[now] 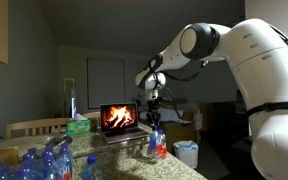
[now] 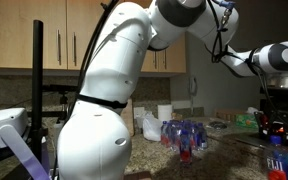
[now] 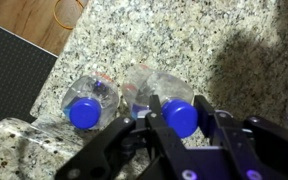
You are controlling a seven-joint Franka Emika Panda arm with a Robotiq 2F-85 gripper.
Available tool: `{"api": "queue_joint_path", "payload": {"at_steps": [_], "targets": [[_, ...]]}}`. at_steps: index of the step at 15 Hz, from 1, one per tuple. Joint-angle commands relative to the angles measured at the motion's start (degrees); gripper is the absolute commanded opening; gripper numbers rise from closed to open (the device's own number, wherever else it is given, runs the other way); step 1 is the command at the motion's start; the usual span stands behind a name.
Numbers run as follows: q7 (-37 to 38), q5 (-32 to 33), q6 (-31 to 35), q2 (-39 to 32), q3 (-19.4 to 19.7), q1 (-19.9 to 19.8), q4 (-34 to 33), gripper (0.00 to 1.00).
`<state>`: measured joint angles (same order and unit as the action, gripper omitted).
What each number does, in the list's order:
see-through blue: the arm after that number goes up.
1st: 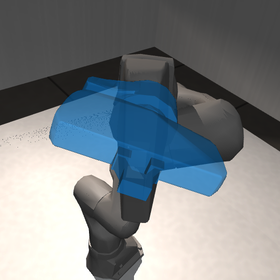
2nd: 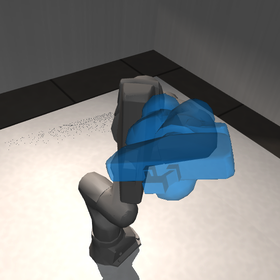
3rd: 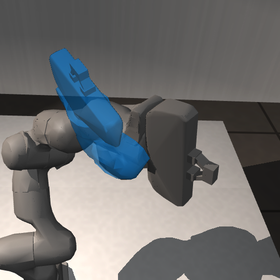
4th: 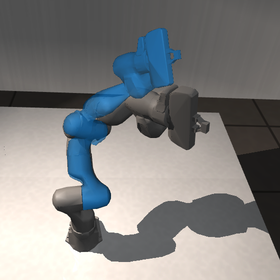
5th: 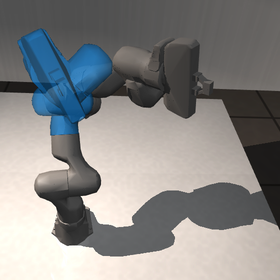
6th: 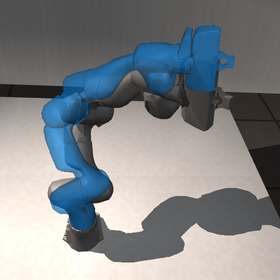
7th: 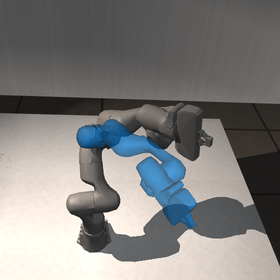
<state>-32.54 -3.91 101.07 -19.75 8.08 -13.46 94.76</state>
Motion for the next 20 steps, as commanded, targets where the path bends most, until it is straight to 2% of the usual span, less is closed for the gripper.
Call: {"api": "queue_joint_path", "payload": {"at_steps": [1, 7, 20], "targets": [[-4.5, -0.4, -0.1, -3.7, -1.7, -1.5, -4.0, 0.15], [-4.4, -1.0, -1.1, -7.1, -2.6, -2.3, -8.4, 0.15], [-2.2, -7.6, -1.1, -7.8, -3.6, -4.7, -8.4, 0.15]]}}
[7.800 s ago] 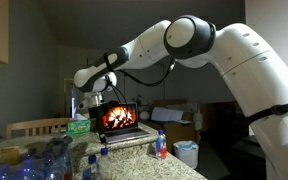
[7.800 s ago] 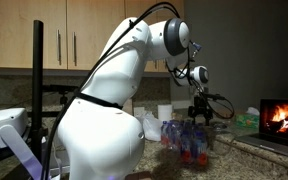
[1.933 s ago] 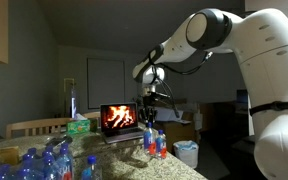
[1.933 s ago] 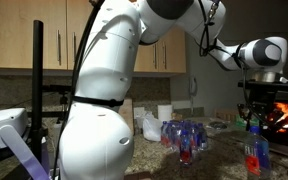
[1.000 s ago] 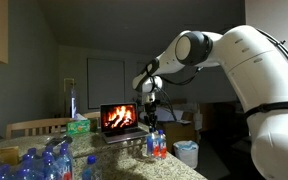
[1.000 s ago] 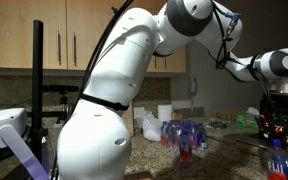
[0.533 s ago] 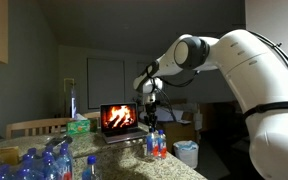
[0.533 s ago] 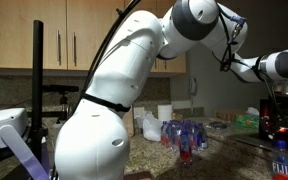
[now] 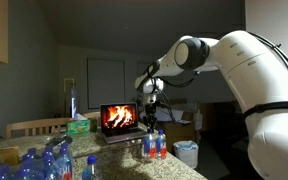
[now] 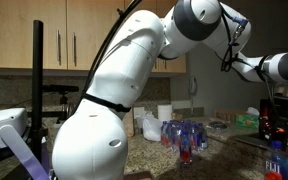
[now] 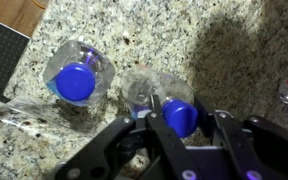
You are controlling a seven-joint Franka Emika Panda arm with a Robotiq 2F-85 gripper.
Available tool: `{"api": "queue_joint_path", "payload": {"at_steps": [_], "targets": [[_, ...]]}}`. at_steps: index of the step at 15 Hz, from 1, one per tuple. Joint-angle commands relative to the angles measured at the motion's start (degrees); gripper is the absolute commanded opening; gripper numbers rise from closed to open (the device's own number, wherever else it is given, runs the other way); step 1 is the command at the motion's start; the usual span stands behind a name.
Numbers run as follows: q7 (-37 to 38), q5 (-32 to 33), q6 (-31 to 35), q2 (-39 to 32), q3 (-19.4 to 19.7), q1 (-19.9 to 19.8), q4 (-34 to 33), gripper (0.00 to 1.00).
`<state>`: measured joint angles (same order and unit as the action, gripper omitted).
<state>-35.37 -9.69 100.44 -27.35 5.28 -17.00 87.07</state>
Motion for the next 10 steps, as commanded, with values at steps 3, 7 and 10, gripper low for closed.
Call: {"api": "queue_joint_path", "payload": {"at_steps": [3, 7, 10], "targets": [[1.4, -2.1, -0.3, 0.0, -0.5, -1.2, -0.4, 0.15], [2.8, -1.8, -0.2, 0.2, -0.2, -1.1, -0.3, 0.15], [3.8, -1.6, -0.5, 0.1, 0.0, -1.2, -0.4, 0.15]]}}
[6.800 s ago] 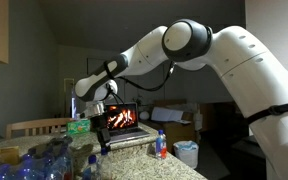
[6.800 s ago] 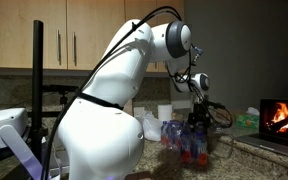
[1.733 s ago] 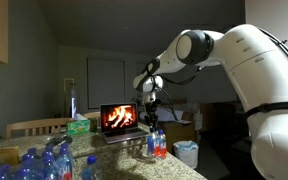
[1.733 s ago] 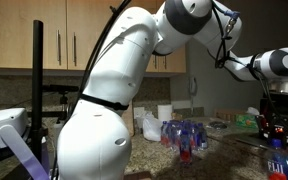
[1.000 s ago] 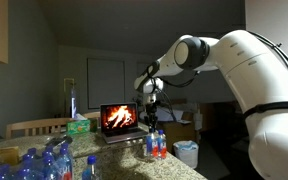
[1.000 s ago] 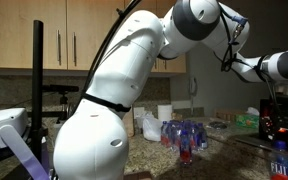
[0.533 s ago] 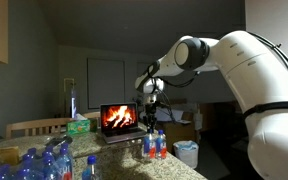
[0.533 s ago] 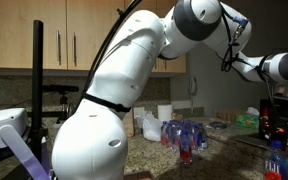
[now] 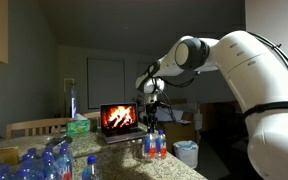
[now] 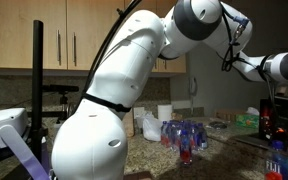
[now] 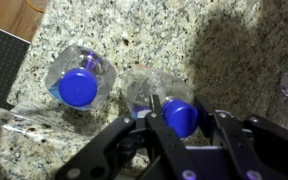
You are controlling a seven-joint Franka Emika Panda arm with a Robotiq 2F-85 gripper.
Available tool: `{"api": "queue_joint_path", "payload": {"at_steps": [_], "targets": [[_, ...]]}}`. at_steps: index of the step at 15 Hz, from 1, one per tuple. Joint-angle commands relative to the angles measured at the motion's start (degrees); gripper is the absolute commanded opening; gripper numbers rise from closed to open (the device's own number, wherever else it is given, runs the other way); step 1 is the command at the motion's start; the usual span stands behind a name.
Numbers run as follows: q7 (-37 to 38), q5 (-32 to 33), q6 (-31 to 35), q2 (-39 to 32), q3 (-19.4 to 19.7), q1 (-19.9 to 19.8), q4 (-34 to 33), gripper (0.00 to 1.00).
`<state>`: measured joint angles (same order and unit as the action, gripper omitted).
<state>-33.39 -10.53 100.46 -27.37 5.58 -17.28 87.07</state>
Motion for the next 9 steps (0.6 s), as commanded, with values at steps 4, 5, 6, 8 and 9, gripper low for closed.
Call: {"api": "queue_joint_path", "payload": {"at_steps": [4, 5, 6, 8, 9], "targets": [[2.9, -0.5, -0.4, 0.0, 0.1, -1.3, -0.5, 0.15], [3.2, -0.4, -0.4, 0.0, 0.2, -1.4, -0.6, 0.15], [3.5, -0.4, -0.4, -0.1, 0.3, -1.5, -0.6, 0.15], [4.1, -0.3, -0.3, 0.0, 0.4, -1.6, -0.5, 0.15], [4.3, -0.2, -0.4, -0.1, 0.4, -1.6, -0.7, 0.15]]}}
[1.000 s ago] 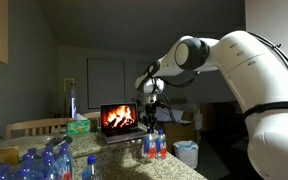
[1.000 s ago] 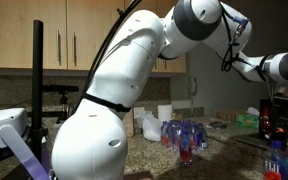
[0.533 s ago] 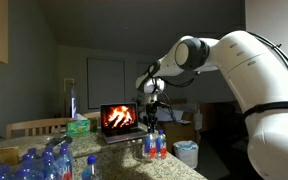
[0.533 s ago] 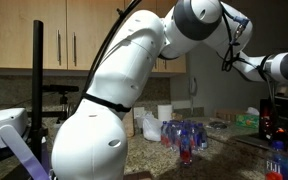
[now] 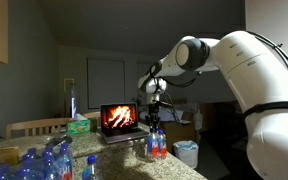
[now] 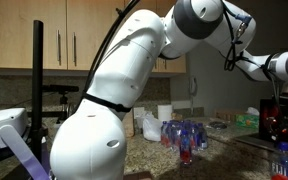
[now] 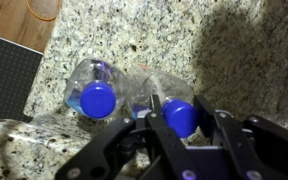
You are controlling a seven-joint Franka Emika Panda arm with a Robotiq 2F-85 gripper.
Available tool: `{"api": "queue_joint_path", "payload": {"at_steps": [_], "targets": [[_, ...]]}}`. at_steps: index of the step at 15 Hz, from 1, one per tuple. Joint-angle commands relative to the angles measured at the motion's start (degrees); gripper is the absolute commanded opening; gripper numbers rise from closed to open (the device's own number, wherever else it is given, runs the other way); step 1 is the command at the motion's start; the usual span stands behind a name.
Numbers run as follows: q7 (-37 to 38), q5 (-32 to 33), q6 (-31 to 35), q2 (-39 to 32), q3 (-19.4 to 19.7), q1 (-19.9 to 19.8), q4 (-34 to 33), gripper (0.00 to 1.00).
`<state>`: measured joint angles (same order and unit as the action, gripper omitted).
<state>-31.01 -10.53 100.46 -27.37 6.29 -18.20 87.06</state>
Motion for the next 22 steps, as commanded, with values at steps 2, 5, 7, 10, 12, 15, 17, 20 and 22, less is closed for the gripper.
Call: {"api": "queue_joint_path", "payload": {"at_steps": [2, 5, 7, 10, 12, 15, 17, 20, 22], "targets": [[1.9, -0.1, -0.6, -0.3, -0.4, -0.7, -1.0, 0.15], [1.9, 0.2, -0.5, -0.5, -0.4, -0.5, -1.1, 0.15], [1.9, 0.3, -0.3, -0.5, -0.4, -0.5, -1.1, 0.15], [1.7, 0.3, 0.3, -0.9, -0.6, -0.4, -1.3, 0.15], [1.8, 0.4, 0.4, -1.3, -0.6, -0.3, -1.5, 0.15], [1.8, 0.6, 0.5, -2.1, -0.7, -0.3, -2.2, 0.15], [1.9, 0.6, 0.4, -2.6, -0.8, -0.3, -2.8, 0.15], [2.1, 0.8, 0.2, -3.6, -0.8, -0.4, -4.0, 0.15], [2.0, 1.1, 0.3, -4.0, -0.9, -0.3, -4.4, 0.15]]}}
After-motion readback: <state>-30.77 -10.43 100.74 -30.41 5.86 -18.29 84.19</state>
